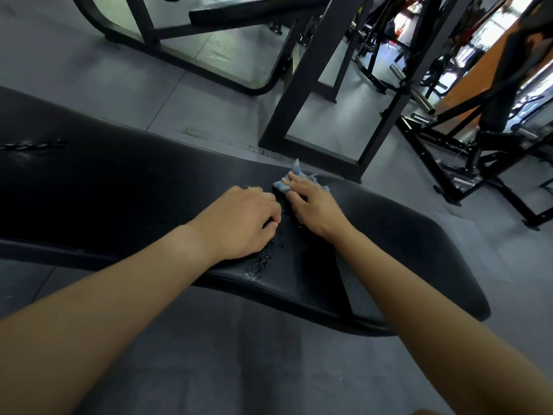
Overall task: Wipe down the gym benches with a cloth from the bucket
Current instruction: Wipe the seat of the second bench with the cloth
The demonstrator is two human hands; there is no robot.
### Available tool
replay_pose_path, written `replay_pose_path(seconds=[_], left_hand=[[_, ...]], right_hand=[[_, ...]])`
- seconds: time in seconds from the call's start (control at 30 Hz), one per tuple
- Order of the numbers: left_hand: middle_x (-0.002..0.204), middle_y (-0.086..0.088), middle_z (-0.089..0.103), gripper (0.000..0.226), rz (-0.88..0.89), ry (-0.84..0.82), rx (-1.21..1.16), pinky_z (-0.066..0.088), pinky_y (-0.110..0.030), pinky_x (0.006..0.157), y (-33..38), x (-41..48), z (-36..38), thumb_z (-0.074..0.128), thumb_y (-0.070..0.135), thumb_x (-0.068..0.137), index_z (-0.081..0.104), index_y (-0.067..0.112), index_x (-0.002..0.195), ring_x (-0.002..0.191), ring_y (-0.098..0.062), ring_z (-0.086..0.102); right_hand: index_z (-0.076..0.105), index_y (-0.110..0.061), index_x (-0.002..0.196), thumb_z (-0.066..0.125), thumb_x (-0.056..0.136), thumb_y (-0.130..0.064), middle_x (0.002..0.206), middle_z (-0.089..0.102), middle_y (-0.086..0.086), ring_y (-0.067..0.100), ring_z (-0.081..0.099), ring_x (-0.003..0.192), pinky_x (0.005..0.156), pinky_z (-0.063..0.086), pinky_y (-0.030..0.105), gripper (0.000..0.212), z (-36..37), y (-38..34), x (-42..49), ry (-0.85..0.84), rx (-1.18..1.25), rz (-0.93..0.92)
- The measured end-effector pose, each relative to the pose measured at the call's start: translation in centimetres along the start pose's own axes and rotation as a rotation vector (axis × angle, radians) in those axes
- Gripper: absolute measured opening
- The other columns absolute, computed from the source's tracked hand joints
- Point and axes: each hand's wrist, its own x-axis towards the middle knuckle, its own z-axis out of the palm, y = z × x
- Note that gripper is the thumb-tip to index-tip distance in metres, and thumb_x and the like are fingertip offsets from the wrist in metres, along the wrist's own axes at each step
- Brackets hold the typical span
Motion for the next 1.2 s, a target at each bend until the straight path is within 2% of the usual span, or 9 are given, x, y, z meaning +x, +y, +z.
replay_pose_path(seconds=[0.07,0.17,0.3,0.4,0.57,0.67,0.87,1.03,1.2], left_hand=[[0.104,0.014,0.065,0.027,0.004,0.003,0.006,0.049,-0.039,0.093,0.1,-0.2,0.0,0.046,0.040,0.103,0.071,0.031,0.107,0.097,-0.009,0.057],[0.112,0.013,0.065,0.033,0.021,-0.029,0.028,0.050,-0.040,0.093,0.0,-0.7,-0.1,0.039,0.042,0.106,0.069,0.029,0.114,0.103,-0.011,0.058],[0.130,0.014,0.063,0.038,0.041,-0.081,0.034,0.036,-0.039,0.114,0.2,-1.5,-0.4,0.034,0.044,0.108,0.064,0.030,0.125,0.120,-0.009,0.057],[0.132,0.014,0.063,0.036,0.053,-0.068,0.005,0.028,-0.036,0.121,0.1,-2.0,-0.8,0.037,0.043,0.108,0.063,0.029,0.128,0.125,-0.006,0.055],[0.129,0.007,0.065,0.032,0.080,-0.051,0.046,0.039,-0.034,0.112,0.1,-2.7,-1.6,0.046,0.037,0.105,0.065,0.025,0.128,0.119,-0.012,0.059],[0.134,0.007,0.063,0.034,0.090,-0.066,0.060,0.042,-0.036,0.110,0.2,-3.7,-2.2,0.046,0.036,0.105,0.064,0.024,0.131,0.120,-0.013,0.058],[0.138,0.006,0.060,0.036,0.093,-0.093,0.111,0.046,-0.039,0.105,0.3,-5.3,-2.6,0.045,0.036,0.106,0.064,0.022,0.133,0.121,-0.016,0.057],[0.134,0.003,0.060,0.036,0.078,-0.100,0.159,0.049,-0.042,0.099,0.9,-5.0,-2.4,0.043,0.039,0.105,0.061,0.023,0.132,0.115,-0.018,0.059],[0.131,0.003,0.060,0.036,0.056,-0.124,0.168,0.049,-0.043,0.098,1.3,-4.8,-2.6,0.043,0.040,0.105,0.061,0.022,0.131,0.114,-0.019,0.059]], right_hand=[[0.047,-0.032,0.150,0.041,0.108,-0.037,0.162,0.032,-0.014,0.005,0.019,0.151,0.116,0.006,0.020,0.043,-0.5,0.4,-0.9,-0.031,-0.024,-0.039],[0.048,-0.030,0.149,0.036,0.109,-0.038,0.160,0.037,-0.009,0.010,0.025,0.150,0.114,0.011,0.023,0.042,-1.4,1.7,-0.1,0.011,-0.039,0.060],[0.035,-0.028,0.157,0.028,0.109,-0.037,0.167,0.022,-0.002,0.022,0.014,0.155,0.124,0.006,0.044,0.049,-0.3,1.4,0.9,0.037,-0.125,0.240],[0.030,-0.027,0.158,0.027,0.109,-0.036,0.168,0.018,-0.002,0.022,0.009,0.156,0.126,0.004,0.044,0.050,1.3,-1.2,-0.9,0.014,-0.120,0.153],[0.030,-0.030,0.158,0.026,0.111,-0.038,0.168,0.017,-0.007,0.014,0.004,0.156,0.127,0.000,0.037,0.049,1.2,-2.0,-6.0,-0.065,-0.082,-0.056],[0.035,-0.024,0.157,0.028,0.111,-0.033,0.166,0.023,-0.003,0.014,0.012,0.155,0.120,-0.001,0.023,0.047,0.0,-0.1,-6.5,-0.056,-0.143,-0.068],[0.029,-0.024,0.159,0.025,0.110,-0.035,0.168,0.017,0.000,0.022,0.010,0.156,0.124,0.004,0.041,0.051,0.8,-0.3,-5.7,0.035,-0.158,0.265],[0.027,-0.025,0.160,0.024,0.110,-0.036,0.169,0.016,-0.001,0.023,0.008,0.156,0.126,0.004,0.044,0.051,2.7,-3.6,-7.8,0.042,-0.148,0.179],[0.026,-0.024,0.160,0.022,0.110,-0.035,0.169,0.015,0.000,0.022,0.008,0.156,0.126,0.004,0.044,0.051,1.6,-1.9,-5.7,0.023,-0.143,0.273]])
